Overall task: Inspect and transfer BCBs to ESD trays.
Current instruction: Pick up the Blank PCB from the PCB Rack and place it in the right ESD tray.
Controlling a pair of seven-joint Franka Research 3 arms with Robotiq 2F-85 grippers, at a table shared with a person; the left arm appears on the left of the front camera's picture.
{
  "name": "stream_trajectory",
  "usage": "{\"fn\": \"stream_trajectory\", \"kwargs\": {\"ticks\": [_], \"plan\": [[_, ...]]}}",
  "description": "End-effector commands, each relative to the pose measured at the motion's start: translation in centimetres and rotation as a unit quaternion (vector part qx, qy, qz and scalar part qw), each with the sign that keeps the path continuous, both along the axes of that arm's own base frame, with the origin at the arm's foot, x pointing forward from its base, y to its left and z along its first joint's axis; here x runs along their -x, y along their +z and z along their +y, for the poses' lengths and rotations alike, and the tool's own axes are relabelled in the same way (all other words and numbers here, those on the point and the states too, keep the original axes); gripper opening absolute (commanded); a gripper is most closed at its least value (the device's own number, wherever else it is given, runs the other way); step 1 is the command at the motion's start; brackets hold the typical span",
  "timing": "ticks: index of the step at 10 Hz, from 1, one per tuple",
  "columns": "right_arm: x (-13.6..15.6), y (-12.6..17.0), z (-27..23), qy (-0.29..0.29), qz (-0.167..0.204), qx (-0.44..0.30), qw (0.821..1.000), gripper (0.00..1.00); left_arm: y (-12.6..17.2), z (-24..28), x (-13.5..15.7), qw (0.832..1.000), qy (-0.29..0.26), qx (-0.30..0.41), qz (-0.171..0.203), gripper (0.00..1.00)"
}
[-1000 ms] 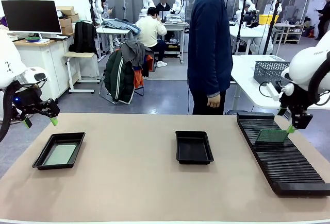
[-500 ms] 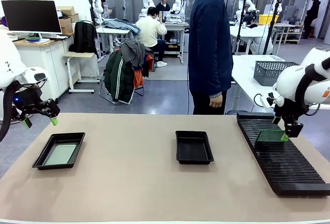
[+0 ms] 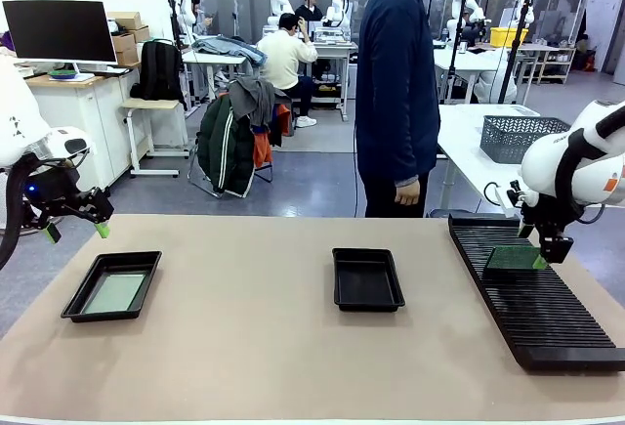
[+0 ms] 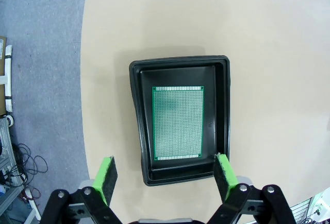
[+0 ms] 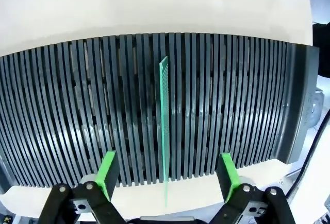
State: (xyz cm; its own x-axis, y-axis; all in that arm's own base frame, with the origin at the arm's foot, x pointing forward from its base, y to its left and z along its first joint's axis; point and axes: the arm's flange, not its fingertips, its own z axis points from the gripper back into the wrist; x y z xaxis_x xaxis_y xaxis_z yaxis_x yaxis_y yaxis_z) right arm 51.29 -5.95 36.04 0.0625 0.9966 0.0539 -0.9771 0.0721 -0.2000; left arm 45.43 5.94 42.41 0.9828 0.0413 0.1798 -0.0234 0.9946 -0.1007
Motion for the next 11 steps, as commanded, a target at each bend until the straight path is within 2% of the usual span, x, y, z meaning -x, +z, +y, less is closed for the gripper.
{"fn": "stream_trajectory", "kwargs": {"ticks": [1,9,10,11], "plan": [[0.14,0.23,0.08,0.0,-0.001,0.004,1.0,1.0,-0.28,0.01,0.15,1.0,0.002,-0.002,-0.007,1.0],[0.07,0.04,0.12,-0.006,-0.008,-0.001,1.0,1.0,-0.28,0.01,0.15,1.0,0.002,-0.002,-0.007,1.0],[0.15,0.01,0.1,-0.001,-0.014,-0.003,1.0,0.92,-0.28,0.01,0.15,1.0,0.002,-0.002,-0.007,1.0],[0.21,-0.13,0.29,0.005,-0.019,-0.004,1.0,0.91,-0.28,0.01,0.15,1.0,0.002,-0.002,-0.007,1.0]]}}
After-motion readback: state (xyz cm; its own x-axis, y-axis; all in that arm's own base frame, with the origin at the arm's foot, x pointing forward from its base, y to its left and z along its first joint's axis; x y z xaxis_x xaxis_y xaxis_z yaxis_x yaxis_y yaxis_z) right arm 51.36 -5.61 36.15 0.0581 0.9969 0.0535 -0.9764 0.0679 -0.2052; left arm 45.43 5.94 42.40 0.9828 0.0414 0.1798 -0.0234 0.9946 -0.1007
